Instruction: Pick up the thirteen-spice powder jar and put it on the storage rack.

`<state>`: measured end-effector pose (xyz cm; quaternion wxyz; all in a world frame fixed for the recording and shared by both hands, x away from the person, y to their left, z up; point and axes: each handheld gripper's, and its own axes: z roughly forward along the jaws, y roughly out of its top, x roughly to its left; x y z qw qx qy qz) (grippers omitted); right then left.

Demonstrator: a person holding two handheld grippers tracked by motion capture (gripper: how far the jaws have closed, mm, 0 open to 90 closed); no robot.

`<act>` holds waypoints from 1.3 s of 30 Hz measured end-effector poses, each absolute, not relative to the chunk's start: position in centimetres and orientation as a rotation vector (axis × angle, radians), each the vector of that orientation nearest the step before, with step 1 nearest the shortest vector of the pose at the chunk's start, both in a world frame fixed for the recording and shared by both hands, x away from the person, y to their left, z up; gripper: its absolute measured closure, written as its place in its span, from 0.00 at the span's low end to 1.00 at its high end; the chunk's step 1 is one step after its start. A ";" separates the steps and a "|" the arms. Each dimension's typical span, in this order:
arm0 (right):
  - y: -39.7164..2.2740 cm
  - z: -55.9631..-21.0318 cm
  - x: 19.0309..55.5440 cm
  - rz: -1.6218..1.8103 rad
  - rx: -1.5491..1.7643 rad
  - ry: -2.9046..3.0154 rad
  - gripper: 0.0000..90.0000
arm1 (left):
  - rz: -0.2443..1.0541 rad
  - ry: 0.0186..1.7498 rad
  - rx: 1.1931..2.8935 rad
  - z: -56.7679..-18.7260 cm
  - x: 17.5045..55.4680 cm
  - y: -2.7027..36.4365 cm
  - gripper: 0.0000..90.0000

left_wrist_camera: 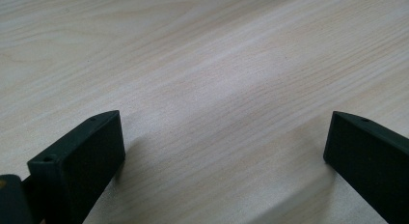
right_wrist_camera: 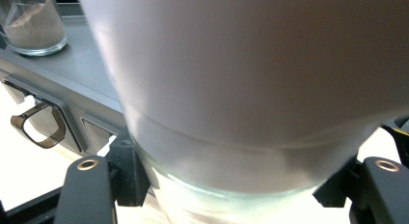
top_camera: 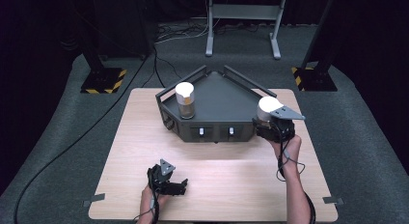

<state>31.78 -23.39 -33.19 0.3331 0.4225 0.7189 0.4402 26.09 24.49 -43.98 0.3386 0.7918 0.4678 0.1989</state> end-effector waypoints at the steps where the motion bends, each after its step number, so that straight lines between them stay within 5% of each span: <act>1: -23.3 -33.1 31.9 1.150 1.100 1.878 0.34 | 0.518 1.219 2.062 -44.0 26.1 24.5 0.01; 39: -20.1 -31.9 37.2 1.178 1.072 1.937 0.34 | 0.518 1.218 2.063 -44.0 26.1 24.5 0.01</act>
